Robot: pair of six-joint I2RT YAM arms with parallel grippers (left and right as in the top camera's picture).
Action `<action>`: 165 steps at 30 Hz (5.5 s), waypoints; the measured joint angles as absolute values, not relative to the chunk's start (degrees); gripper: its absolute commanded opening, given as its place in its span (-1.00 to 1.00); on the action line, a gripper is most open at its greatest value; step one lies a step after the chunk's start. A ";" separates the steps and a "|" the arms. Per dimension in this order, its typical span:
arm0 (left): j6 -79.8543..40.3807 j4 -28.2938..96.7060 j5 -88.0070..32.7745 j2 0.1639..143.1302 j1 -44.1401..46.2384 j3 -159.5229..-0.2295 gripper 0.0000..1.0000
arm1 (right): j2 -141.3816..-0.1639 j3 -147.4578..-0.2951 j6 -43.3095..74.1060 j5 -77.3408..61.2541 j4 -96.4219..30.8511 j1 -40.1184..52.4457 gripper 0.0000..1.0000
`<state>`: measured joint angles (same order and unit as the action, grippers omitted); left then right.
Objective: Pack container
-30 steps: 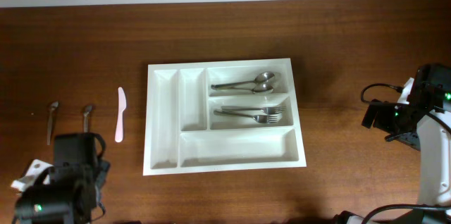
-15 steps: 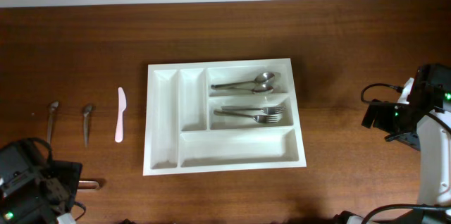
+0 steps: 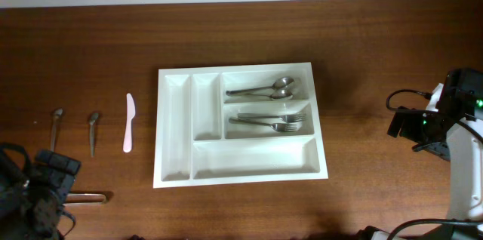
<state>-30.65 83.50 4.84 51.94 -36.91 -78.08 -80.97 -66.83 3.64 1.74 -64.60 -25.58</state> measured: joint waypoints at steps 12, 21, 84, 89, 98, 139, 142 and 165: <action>-35.75 90.76 4.49 61.01 -40.62 -88.31 0.99 | -80.97 -66.83 3.64 1.72 -64.60 -25.58 0.98; -36.05 90.24 5.80 66.74 -53.52 -88.29 0.98 | -80.97 -66.83 3.62 1.74 -64.60 -25.58 0.98; -29.71 56.47 0.30 92.49 -60.62 -61.84 0.99 | -80.97 -66.83 3.64 1.74 -64.62 -25.58 0.98; -29.61 53.71 -0.08 92.49 -60.62 -57.71 0.98 | -80.97 -66.83 3.62 1.74 -64.60 -25.58 0.98; -28.58 49.69 -0.32 92.49 -60.60 -55.48 0.99 | -80.97 -66.83 3.62 1.74 -64.60 -25.58 0.98; -29.85 44.47 1.04 92.49 -52.29 -52.07 0.99 | -80.97 -66.83 3.62 1.72 -64.60 -25.58 0.98; -29.82 43.66 1.28 92.49 -52.29 -50.33 0.99 | -80.97 -66.83 3.62 1.74 -64.60 -25.58 0.98; -29.80 39.72 2.39 92.49 -52.29 -46.54 0.89 | -80.97 -66.83 3.60 1.74 -64.60 -25.58 0.98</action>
<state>-29.80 39.72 2.39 92.49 -52.29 -46.54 -80.97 -66.83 3.60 1.74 -64.60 -25.58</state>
